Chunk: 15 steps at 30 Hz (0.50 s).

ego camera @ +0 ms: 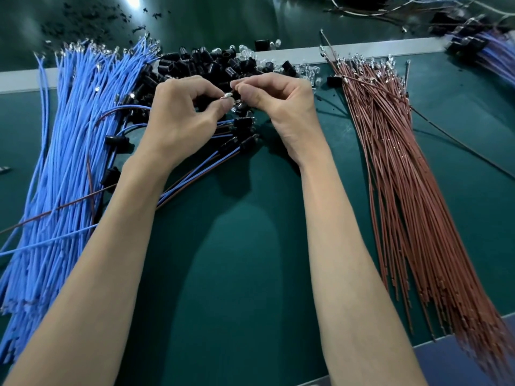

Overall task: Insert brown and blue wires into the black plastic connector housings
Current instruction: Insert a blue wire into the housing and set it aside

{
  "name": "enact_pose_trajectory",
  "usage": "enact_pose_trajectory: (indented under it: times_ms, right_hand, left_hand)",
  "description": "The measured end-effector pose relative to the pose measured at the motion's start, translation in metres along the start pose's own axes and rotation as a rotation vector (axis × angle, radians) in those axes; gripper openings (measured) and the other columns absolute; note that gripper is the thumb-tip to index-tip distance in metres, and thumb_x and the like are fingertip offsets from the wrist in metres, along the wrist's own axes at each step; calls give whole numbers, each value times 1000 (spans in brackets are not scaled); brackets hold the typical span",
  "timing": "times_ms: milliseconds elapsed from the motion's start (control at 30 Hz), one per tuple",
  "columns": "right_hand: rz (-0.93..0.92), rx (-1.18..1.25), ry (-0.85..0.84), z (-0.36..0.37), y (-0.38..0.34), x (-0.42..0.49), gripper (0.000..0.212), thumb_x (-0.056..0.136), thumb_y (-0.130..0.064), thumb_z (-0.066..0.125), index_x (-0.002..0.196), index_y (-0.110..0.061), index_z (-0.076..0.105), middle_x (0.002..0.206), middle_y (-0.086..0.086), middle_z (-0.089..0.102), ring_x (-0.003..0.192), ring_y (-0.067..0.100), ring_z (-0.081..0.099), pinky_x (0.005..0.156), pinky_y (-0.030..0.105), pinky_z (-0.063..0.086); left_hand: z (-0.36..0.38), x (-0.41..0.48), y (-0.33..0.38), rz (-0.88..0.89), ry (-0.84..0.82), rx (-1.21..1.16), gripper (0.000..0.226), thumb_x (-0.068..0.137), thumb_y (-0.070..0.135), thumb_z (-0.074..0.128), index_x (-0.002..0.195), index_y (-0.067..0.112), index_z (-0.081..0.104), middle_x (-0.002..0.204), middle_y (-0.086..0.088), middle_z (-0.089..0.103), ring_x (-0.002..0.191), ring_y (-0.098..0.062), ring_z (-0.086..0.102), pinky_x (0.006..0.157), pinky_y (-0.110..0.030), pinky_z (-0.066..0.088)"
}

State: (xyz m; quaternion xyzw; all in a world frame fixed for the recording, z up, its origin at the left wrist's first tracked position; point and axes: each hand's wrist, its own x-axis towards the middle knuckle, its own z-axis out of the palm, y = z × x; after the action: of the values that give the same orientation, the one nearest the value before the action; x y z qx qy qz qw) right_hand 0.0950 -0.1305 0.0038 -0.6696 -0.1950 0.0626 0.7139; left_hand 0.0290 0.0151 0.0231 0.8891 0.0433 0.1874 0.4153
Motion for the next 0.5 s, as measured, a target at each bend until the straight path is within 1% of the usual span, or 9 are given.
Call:
enact_pose_trajectory:
  times_ms: [33, 100, 167, 200, 267, 333, 400, 500]
  right_hand:
    - [1, 4, -10, 0, 0, 0, 10, 82, 3, 68, 91, 0, 71, 94, 11, 70, 85, 15, 67, 87, 29, 53]
    - [2, 15, -6, -1, 0, 0, 15, 86, 6, 62, 100, 3, 69, 92, 11, 67, 78, 11, 67, 81, 24, 54]
    - [-2, 22, 16, -1, -1, -1, 15, 89, 6, 60, 100, 1, 68, 84, 8, 67, 71, 6, 66, 71, 18, 52]
    - [-9, 18, 19, -1, -1, -1, 14, 88, 5, 60, 98, 0, 69, 82, 7, 67, 70, 5, 65, 70, 17, 51]
    - [-19, 1, 6, -2, -1, -2, 12, 86, 4, 64, 96, -1, 70, 79, 2, 69, 72, 4, 64, 71, 18, 51]
    - [-6, -21, -33, -3, -1, -3, 13, 83, 2, 68, 95, -3, 71, 80, -1, 71, 77, 6, 65, 75, 21, 52]
    - [5, -51, -71, -4, -1, -4, 17, 80, 1, 71, 96, -4, 71, 83, 0, 71, 82, 7, 66, 79, 22, 52]
    - [-1, -95, -81, -3, -2, -4, 17, 80, 3, 71, 97, -3, 71, 82, 0, 70, 79, 3, 66, 75, 19, 51]
  left_hand:
    - [0, 0, 0, -9, 0, -8, 14, 86, 22, 69, 89, 9, 72, 74, 6, 62, 62, 2, 52, 63, -10, 38]
    - [1, 0, 0, -28, -5, -21, 11, 86, 22, 69, 88, 11, 72, 69, 9, 60, 58, 7, 50, 62, -8, 36]
    - [1, 0, 0, -47, -16, -33, 9, 86, 23, 69, 86, 14, 71, 68, 12, 59, 55, 9, 49, 61, -7, 35]
    - [1, 0, 0, -55, -21, -36, 9, 86, 23, 68, 85, 14, 71, 68, 12, 60, 56, 8, 50, 61, -8, 36]
    - [1, -1, 0, -69, -29, -42, 10, 87, 24, 68, 85, 14, 71, 69, 8, 62, 57, 4, 50, 62, -9, 37]
    - [0, -1, 1, -80, -36, -57, 9, 87, 25, 68, 82, 16, 70, 71, 2, 64, 59, -2, 51, 60, -11, 39]
    - [-1, -1, 0, -88, -42, -66, 9, 87, 25, 68, 81, 18, 69, 72, 0, 64, 60, -2, 51, 60, -10, 39]
    - [-2, -1, 0, -93, -54, -59, 10, 87, 25, 67, 82, 17, 70, 72, -3, 65, 60, -3, 51, 60, -12, 39]
